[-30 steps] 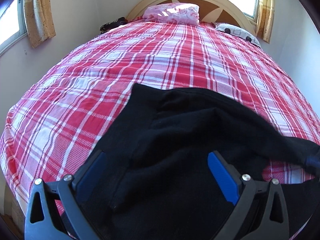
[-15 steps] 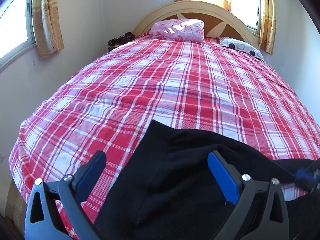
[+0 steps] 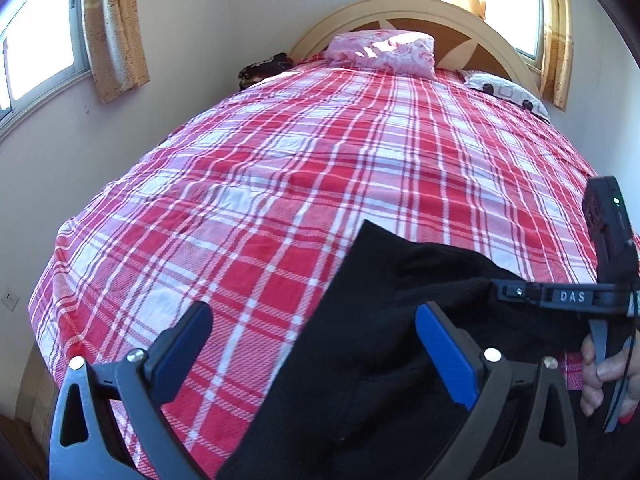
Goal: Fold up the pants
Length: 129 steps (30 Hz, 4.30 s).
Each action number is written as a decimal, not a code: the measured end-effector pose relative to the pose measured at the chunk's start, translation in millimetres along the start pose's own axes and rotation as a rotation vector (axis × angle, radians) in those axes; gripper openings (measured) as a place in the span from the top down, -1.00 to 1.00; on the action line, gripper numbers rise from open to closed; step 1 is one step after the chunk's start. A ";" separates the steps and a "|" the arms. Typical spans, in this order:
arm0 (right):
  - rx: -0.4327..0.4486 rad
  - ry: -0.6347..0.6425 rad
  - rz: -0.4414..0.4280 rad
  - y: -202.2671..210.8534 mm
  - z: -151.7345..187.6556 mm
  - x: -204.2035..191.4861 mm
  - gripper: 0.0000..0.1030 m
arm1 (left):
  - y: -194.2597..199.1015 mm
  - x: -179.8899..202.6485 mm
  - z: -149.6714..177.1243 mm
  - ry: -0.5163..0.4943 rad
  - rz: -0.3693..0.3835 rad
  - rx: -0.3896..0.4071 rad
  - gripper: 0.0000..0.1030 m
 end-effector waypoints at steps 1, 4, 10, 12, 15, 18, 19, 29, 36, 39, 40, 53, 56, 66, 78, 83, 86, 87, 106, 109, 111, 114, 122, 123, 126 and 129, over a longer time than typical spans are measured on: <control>0.002 0.014 -0.030 -1.3 2.0 -9.2 0.92 | 2.3 -5.0 1.2 0.010 0.000 0.003 -1.00; 0.097 0.088 -0.026 17.2 11.8 -39.1 0.92 | 10.7 -16.6 5.8 0.023 0.007 0.013 -1.00; 0.258 0.398 -0.032 71.1 84.5 -131.1 0.92 | 40.7 -46.0 17.0 0.040 -0.025 0.060 -1.00; 0.251 0.448 -0.029 72.5 109.2 -146.6 0.92 | 49.1 -56.8 23.0 0.054 -0.022 0.062 -1.00; 0.251 0.554 0.016 68.2 159.4 -163.6 0.92 | 56.4 -67.6 36.0 0.079 0.016 0.047 -1.00; 0.249 0.605 0.081 53.1 198.8 -166.2 0.92 | 56.2 -68.7 52.1 0.100 0.064 0.012 -1.00; 0.252 0.598 0.102 48.0 208.7 -165.4 0.93 | 55.0 -67.9 57.3 0.107 0.087 -0.004 -1.00; 0.337 0.581 0.169 54.9 223.6 -165.8 0.92 | 66.3 -36.0 96.8 0.048 0.252 -0.080 -1.00; 0.250 0.677 0.179 43.0 238.2 -177.0 0.92 | 74.2 -39.1 80.0 -0.031 0.068 0.024 -1.00; 0.240 0.664 0.198 30.1 243.4 -173.2 0.89 | 73.3 -32.3 68.0 -0.062 0.021 0.078 -1.00; 0.239 0.638 0.208 24.0 243.2 -168.1 0.89 | 69.3 -27.2 63.1 -0.083 -0.025 0.101 -1.00; 0.473 0.329 0.030 134.0 256.5 -139.1 -0.13 | -1.4 -7.2 91.2 -0.158 -0.181 -0.036 -1.00; 0.591 0.182 0.176 183.3 258.3 -96.2 -0.13 | 1.0 -8.8 96.4 -0.149 -0.177 -0.005 -1.00; 0.777 -0.405 0.690 374.3 259.9 111.0 -0.13 | -3.4 -6.3 93.8 -0.123 -0.200 -0.031 -1.00; 0.329 -0.651 0.881 342.8 180.9 269.7 -0.06 | -5.0 -4.2 92.1 -0.122 -0.216 -0.051 -1.00; 0.372 -0.624 0.872 357.2 191.2 256.2 0.89 | -6.0 -4.2 91.9 -0.119 -0.214 -0.056 -1.00; 0.562 -0.629 0.696 394.7 212.2 229.3 0.89 | -6.1 -4.2 91.5 -0.122 -0.213 -0.055 -1.00; 0.636 -0.617 0.639 408.5 224.0 217.9 0.89 | -6.1 -4.1 91.8 -0.122 -0.213 -0.056 -1.00; 1.055 -0.886 0.379 448.2 445.5 187.6 0.54 | 30.0 16.4 88.0 -0.140 -0.124 0.034 -1.00; 0.992 -0.872 0.366 423.2 424.1 183.6 -0.17 | 63.3 56.7 94.2 -0.214 0.044 0.080 -1.00; 0.975 -0.885 0.408 413.2 420.5 189.8 -0.17 | 86.6 98.4 104.9 -0.316 0.160 0.104 -1.00; 0.963 -0.952 0.488 409.5 421.9 207.1 -0.17 | 115.0 156.3 124.6 -0.481 0.282 0.154 -1.00; 0.917 -0.978 0.474 402.6 413.1 241.8 0.63 | 138.7 272.9 173.1 -0.720 0.492 0.114 -1.00; 0.911 -0.983 0.485 403.5 414.0 243.8 0.89 | 136.7 280.6 178.2 -0.728 0.509 0.094 -0.99; 0.919 -0.932 0.492 410.7 413.3 240.8 0.89 | 126.6 291.5 186.0 -0.725 0.465 0.058 -0.76; 0.943 -0.847 0.531 425.1 413.7 227.5 0.89 | 114.1 291.4 184.0 -0.665 0.508 -0.031 -0.63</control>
Point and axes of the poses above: each gripper's, at about its wrist camera, not at the fingertips, and y roughly against the way its jaws point, x to its right, z to its underside, the point moved 3 cm from there along -y, roughly the way its jaws point, and after that the axes turned 1 degree about -y, right-handed, at the moved point
